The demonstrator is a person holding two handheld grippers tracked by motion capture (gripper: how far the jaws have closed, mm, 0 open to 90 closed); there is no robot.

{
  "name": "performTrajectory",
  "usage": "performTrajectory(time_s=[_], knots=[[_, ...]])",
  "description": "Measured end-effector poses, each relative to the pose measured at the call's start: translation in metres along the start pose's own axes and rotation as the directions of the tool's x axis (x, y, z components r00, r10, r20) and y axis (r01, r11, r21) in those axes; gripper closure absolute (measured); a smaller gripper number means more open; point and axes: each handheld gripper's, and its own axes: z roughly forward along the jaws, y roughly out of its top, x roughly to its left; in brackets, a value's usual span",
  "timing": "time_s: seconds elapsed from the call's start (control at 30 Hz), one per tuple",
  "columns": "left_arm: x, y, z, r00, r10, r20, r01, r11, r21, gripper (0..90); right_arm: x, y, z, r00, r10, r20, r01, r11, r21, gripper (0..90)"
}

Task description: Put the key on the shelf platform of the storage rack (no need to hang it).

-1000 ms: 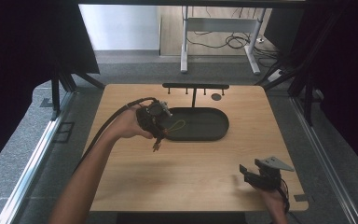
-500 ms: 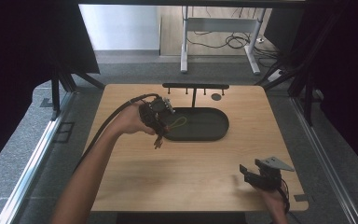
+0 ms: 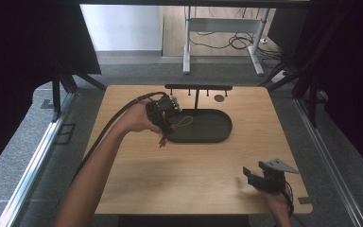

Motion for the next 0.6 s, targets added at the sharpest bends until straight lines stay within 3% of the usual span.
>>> performTrajectory(time_s=[0.6], knots=[[0.015, 0.017, 0.004, 0.9998, 0.005, -0.017, -0.004, 0.9998, 0.018, 66.4, -0.002, -0.001, 0.000, 1.0000, 0.007, 0.000, -0.007, 1.000, 0.001, 29.0]])
